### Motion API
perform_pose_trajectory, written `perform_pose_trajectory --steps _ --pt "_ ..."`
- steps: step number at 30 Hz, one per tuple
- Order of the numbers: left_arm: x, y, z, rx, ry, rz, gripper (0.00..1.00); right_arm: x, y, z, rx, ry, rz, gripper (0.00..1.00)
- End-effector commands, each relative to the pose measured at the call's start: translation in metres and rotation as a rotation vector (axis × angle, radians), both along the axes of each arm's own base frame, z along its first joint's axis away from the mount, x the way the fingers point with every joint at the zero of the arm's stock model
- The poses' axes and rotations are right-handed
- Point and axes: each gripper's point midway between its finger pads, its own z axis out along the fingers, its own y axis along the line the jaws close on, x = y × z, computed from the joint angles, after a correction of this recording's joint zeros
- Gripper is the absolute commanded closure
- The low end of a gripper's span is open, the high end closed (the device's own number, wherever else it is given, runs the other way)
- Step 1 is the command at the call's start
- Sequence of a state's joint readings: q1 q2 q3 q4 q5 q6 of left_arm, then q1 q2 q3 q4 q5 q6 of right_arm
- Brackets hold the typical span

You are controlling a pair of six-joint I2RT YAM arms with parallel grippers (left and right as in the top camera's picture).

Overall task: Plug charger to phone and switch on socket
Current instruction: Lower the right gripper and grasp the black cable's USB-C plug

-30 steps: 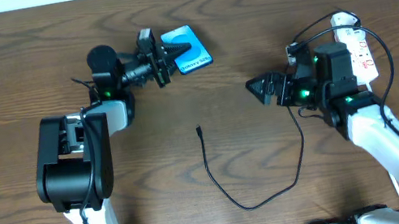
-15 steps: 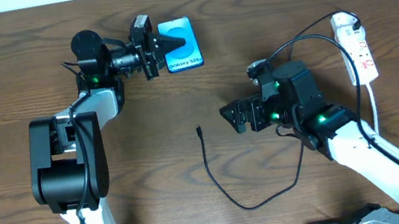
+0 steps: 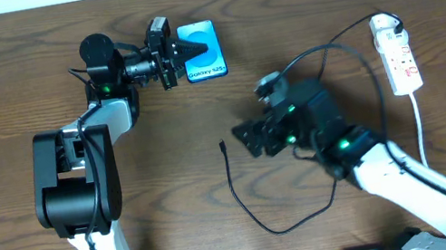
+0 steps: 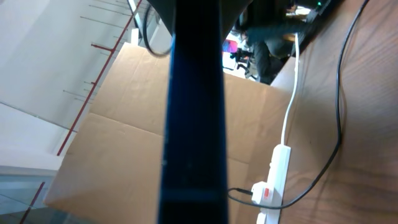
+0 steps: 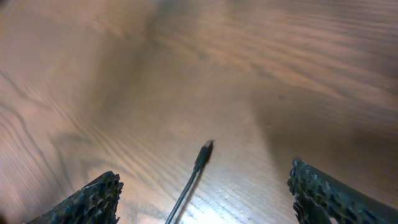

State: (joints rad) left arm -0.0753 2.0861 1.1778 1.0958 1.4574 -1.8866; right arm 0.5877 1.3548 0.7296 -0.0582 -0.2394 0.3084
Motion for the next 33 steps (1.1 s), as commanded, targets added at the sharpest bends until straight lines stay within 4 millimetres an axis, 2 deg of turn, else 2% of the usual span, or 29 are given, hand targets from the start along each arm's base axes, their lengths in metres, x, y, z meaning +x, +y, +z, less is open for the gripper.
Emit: perform_pose_trajectory --steps 1,5,11,16,19,21,24,27,31,33 --pt "0.006 0.004 0.017 -0.001 -0.097 0.028 0.93 0.002 0.015 -0.003 -0.14 -0.098 0.01 0.18" --pt "0.007 0.006 0.017 -0.001 -0.097 0.032 0.93 -0.001 0.031 -0.016 -0.257 -0.1 0.064 0.28" --pt "0.007 0.006 0.017 -0.001 -0.097 0.032 0.93 -0.001 0.065 -0.046 -0.375 0.01 0.151 0.3" --pt "0.007 0.006 0.017 -0.001 -0.097 0.032 0.93 -0.015 0.078 -0.074 -0.447 0.166 0.133 0.33" --pt "0.007 0.006 0.017 -0.001 -0.097 0.032 0.93 -0.023 0.081 -0.086 -0.472 0.241 0.102 0.39" --pt "0.007 0.006 0.017 -0.001 -0.097 0.032 0.93 -0.024 0.082 -0.089 -0.478 0.259 0.091 0.4" --pt "0.007 0.006 0.017 -0.001 -0.097 0.031 0.93 -0.025 0.078 -0.089 -0.457 0.314 0.016 0.47" --pt "0.006 0.006 0.017 0.0 -0.097 0.024 0.93 -0.029 0.07 -0.093 -0.454 0.38 -0.068 0.45" --pt "0.005 0.006 0.017 0.0 -0.097 0.024 0.93 -0.028 0.065 -0.094 -0.467 0.38 -0.095 0.45" --pt "0.005 0.006 0.017 0.0 -0.097 0.02 0.93 -0.027 0.064 -0.095 -0.466 0.383 -0.113 0.48"
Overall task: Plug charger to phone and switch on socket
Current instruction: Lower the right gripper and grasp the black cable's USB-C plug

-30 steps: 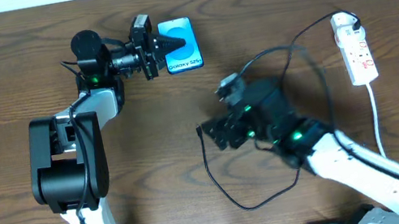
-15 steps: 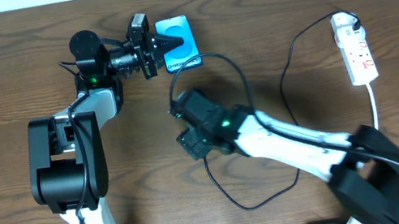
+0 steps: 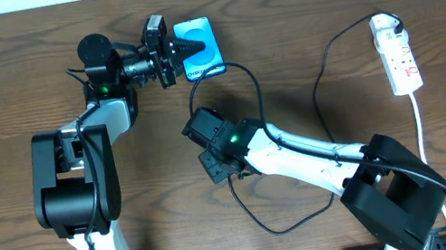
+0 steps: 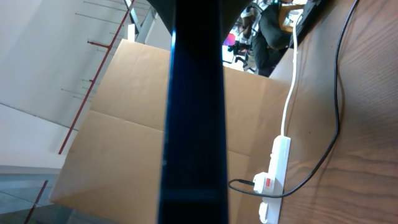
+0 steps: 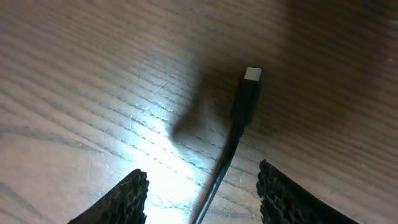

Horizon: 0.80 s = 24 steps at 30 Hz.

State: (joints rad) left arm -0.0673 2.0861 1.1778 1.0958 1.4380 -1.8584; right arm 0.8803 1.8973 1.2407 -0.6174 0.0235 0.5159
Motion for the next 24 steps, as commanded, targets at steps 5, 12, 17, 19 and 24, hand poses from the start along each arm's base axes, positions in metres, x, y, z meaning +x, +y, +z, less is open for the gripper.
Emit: perform_pose_trajectory --steps 5,12,17,19,24 --pt "0.0 0.002 0.016 0.001 -0.069 -0.009 0.93 0.009 -0.003 -0.005 0.0 0.012 -0.127 0.53" --pt "-0.001 0.002 0.016 0.001 -0.069 -0.011 0.93 0.009 -0.006 -0.012 -0.015 0.022 -0.151 0.57" --pt "-0.001 0.002 0.016 0.001 -0.069 -0.015 0.93 0.014 -0.008 -0.032 -0.042 0.027 -0.162 0.59" --pt "-0.001 0.002 0.016 0.001 -0.07 -0.015 0.93 0.018 -0.008 -0.033 -0.028 0.028 -0.176 0.63" --pt "-0.001 0.002 0.016 0.001 -0.07 -0.015 0.93 0.02 -0.007 -0.034 -0.013 0.035 -0.199 0.78"
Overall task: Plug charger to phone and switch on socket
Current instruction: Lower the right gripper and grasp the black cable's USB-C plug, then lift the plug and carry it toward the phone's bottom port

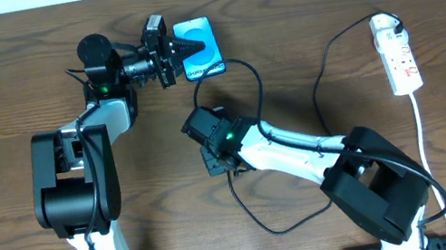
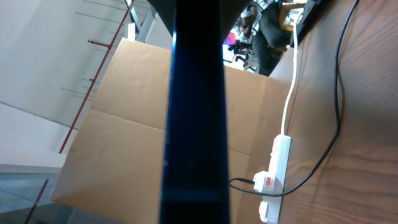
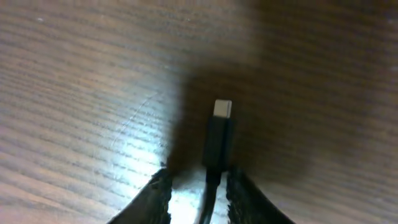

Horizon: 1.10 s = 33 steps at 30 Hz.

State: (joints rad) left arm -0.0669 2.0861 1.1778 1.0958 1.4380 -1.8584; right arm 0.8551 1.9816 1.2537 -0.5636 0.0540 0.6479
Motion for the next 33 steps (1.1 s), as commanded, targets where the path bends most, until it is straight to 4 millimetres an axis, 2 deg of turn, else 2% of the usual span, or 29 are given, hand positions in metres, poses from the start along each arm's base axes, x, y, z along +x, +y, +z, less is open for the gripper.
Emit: perform_pose_trajectory --steps 1,9,11,16,21,22,23,27,33 --pt "-0.001 0.002 0.016 0.001 -0.069 -0.016 0.93 0.003 -0.004 -0.011 -0.01 0.023 -0.04 0.78" --pt "-0.001 0.002 0.016 0.002 -0.073 -0.015 0.93 0.004 -0.006 -0.011 -0.011 0.027 -0.053 0.9" --pt "-0.001 0.002 0.016 0.002 -0.073 -0.015 0.93 0.004 -0.006 -0.011 -0.011 0.028 -0.053 0.98" --pt "-0.001 0.002 0.016 0.002 -0.078 -0.014 0.93 -0.004 0.001 -0.008 0.037 0.076 -0.036 0.99" --pt "-0.001 0.002 0.016 0.005 -0.098 -0.014 0.93 -0.008 0.01 0.029 0.209 0.151 0.066 0.99" --pt "-0.001 0.002 0.016 0.006 -0.109 -0.014 0.93 -0.003 0.008 0.049 0.297 0.167 0.108 0.99" --pt "-0.001 0.002 0.016 0.006 -0.114 -0.014 0.93 0.0 0.005 0.06 0.348 0.172 0.131 0.99" --pt "-0.001 0.002 0.016 0.01 -0.147 -0.014 0.93 0.012 -0.011 0.083 0.475 0.177 0.167 0.99" --pt "-0.002 0.002 0.016 0.021 -0.239 -0.012 0.93 0.018 -0.033 0.098 0.678 0.138 0.262 0.99"
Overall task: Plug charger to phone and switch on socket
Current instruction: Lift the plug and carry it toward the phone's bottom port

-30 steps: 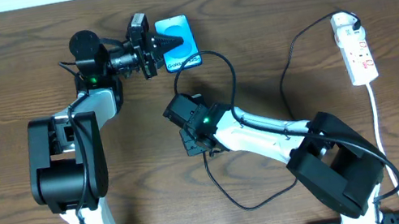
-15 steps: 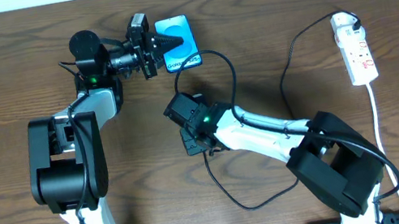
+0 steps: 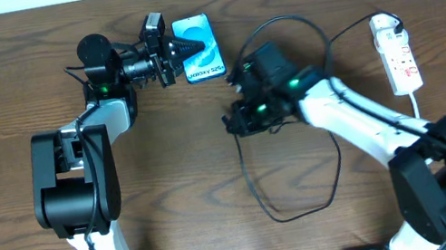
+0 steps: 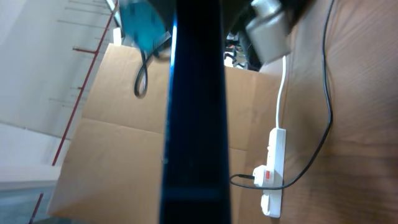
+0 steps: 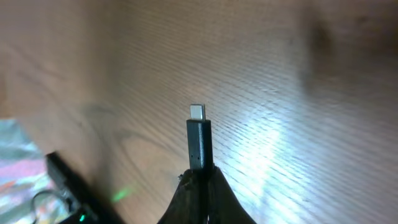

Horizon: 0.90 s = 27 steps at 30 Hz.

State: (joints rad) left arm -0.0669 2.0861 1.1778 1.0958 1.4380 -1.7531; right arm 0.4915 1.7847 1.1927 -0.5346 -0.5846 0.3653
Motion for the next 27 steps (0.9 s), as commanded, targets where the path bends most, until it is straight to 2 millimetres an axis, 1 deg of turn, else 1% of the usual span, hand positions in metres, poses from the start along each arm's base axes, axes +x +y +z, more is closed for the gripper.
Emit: perform_pose_trajectory --steps 1,6,8,9,10,13,16,20,24,27 --pt "-0.002 0.001 0.015 0.011 -0.153 -0.014 0.93 -0.015 -0.003 0.012 0.212 -0.025 0.135 0.99" --pt "-0.004 -0.005 0.012 0.023 -0.24 -0.025 0.93 -0.02 -0.012 0.015 0.44 -0.096 0.187 0.99" --pt "-0.008 -0.012 0.009 0.032 -0.289 -0.041 0.93 -0.021 -0.014 0.017 0.512 -0.113 0.181 0.99" --pt "-0.008 -0.015 0.007 0.035 -0.31 -0.045 0.93 -0.02 -0.015 0.016 0.518 -0.116 0.171 0.99" --pt "-0.005 -0.02 0.002 0.047 -0.321 -0.023 0.93 -0.018 -0.015 0.017 0.546 -0.131 0.15 0.99" --pt "0.005 -0.02 -0.002 0.061 -0.282 0.034 0.93 -0.014 -0.013 0.021 0.562 -0.141 0.136 0.99" --pt "0.016 -0.018 -0.003 0.072 -0.282 0.101 0.93 -0.003 -0.013 0.025 0.56 -0.17 0.094 0.99" --pt "0.023 -0.02 -0.003 0.079 -0.28 0.145 0.93 0.006 -0.013 0.03 0.565 -0.189 0.06 0.99" --pt "0.032 -0.018 -0.003 0.087 -0.279 0.196 0.93 0.008 -0.012 0.033 0.575 -0.178 0.044 0.99" --pt "0.032 -0.017 -0.003 0.09 -0.289 0.2 0.93 0.012 -0.013 0.037 0.586 -0.175 0.026 0.99"
